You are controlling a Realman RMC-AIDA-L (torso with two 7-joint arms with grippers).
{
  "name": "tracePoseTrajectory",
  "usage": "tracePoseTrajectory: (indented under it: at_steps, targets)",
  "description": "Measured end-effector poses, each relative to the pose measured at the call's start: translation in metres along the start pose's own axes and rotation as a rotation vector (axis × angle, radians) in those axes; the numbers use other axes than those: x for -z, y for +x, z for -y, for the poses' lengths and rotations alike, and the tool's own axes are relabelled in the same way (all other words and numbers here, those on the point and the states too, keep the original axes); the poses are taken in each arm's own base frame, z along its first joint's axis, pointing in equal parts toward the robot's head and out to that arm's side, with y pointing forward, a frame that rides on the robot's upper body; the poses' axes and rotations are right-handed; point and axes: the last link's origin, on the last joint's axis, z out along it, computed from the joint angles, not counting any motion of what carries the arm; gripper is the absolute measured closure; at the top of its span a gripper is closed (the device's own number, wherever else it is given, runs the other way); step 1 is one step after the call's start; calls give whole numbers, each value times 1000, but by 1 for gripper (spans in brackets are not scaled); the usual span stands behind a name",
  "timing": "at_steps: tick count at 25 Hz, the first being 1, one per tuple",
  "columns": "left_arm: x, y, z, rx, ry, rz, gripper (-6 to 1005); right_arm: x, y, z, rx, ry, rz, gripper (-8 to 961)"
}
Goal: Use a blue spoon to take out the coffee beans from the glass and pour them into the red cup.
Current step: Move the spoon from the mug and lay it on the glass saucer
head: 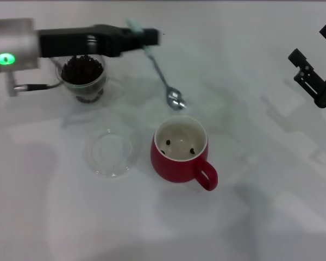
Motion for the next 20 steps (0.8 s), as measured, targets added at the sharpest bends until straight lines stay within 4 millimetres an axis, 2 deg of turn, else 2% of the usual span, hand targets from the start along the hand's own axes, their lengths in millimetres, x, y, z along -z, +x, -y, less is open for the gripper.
tracePoseTrajectory:
  at_steps: [2, 5, 16, 20]
  targets:
    - [15, -3, 3, 21, 27, -38, 876, -1, 0, 2, 2, 10, 2, 247]
    - [35, -20, 8, 74, 73, -71, 876, -1, -1, 5, 7, 33, 6, 247]
    - [77, -83, 11, 220, 183, -126, 875, 0, -3, 23, 16, 156, 21, 248]
    - [95, -100, 11, 251, 238, -156, 875, 2, -3, 25, 6, 176, 23, 247]
